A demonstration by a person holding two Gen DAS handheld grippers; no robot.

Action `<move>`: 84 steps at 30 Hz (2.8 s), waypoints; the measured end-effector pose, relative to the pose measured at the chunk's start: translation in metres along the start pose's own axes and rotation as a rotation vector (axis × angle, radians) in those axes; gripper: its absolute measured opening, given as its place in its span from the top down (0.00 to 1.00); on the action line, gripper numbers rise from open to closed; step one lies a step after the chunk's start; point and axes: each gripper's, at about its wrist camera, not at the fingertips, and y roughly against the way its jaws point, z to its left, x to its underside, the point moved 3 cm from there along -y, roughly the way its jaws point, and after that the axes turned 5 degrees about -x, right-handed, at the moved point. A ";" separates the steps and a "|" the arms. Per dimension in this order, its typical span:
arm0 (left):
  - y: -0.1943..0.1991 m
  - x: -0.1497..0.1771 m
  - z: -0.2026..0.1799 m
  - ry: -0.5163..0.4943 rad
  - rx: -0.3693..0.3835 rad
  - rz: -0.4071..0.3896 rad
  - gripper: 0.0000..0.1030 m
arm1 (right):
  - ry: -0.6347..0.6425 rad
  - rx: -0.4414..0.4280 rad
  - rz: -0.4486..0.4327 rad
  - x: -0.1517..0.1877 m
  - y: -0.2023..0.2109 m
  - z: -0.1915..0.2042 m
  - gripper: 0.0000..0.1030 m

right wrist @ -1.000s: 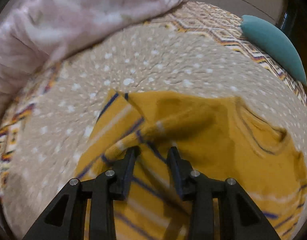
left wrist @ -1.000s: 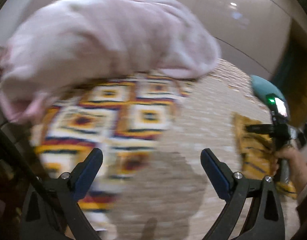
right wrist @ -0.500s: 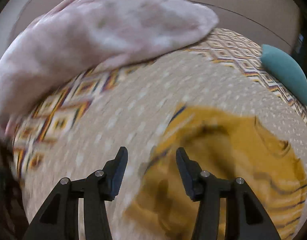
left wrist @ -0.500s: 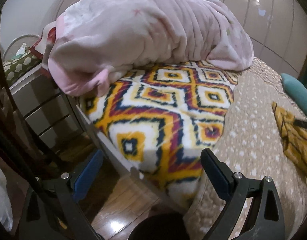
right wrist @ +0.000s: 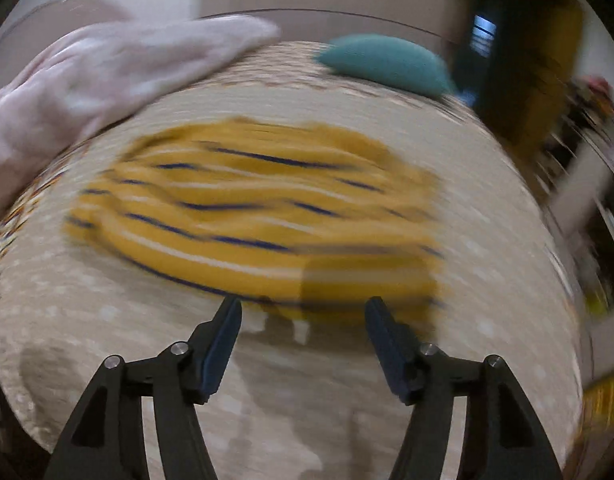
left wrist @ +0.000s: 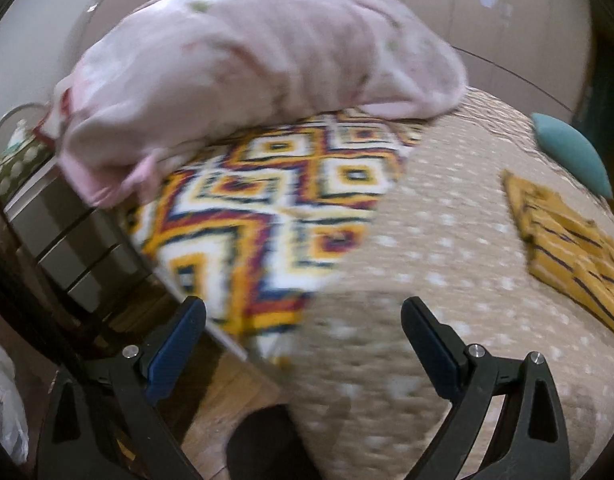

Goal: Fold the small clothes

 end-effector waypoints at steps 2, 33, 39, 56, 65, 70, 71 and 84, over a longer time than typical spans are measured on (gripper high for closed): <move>0.007 -0.001 -0.026 -0.044 0.048 0.002 0.05 | -0.075 0.048 0.000 0.012 0.004 -0.040 0.33; -0.076 -0.022 -0.270 -0.362 0.430 0.204 0.72 | -0.210 -0.168 -0.050 0.000 -0.055 -0.061 0.32; -0.047 -0.046 -0.265 -0.441 0.367 0.120 0.92 | -0.218 -0.272 -0.024 -0.009 -0.059 -0.053 0.81; -0.054 -0.021 -0.216 -0.415 0.152 0.011 0.39 | -0.355 -0.062 -0.063 0.030 -0.023 -0.136 0.72; -0.092 -0.037 -0.192 -0.254 0.056 0.054 0.30 | -0.333 0.094 -0.063 0.026 -0.042 -0.153 0.56; -0.102 -0.033 -0.183 -0.190 0.069 0.071 0.19 | -0.317 0.124 -0.056 0.018 -0.054 -0.153 0.45; -0.103 -0.032 -0.183 -0.192 0.069 0.070 0.17 | -0.312 0.126 -0.053 0.017 -0.056 -0.153 0.43; -0.103 -0.029 -0.186 -0.202 0.061 0.067 0.11 | -0.258 0.176 -0.010 0.013 -0.069 -0.146 0.24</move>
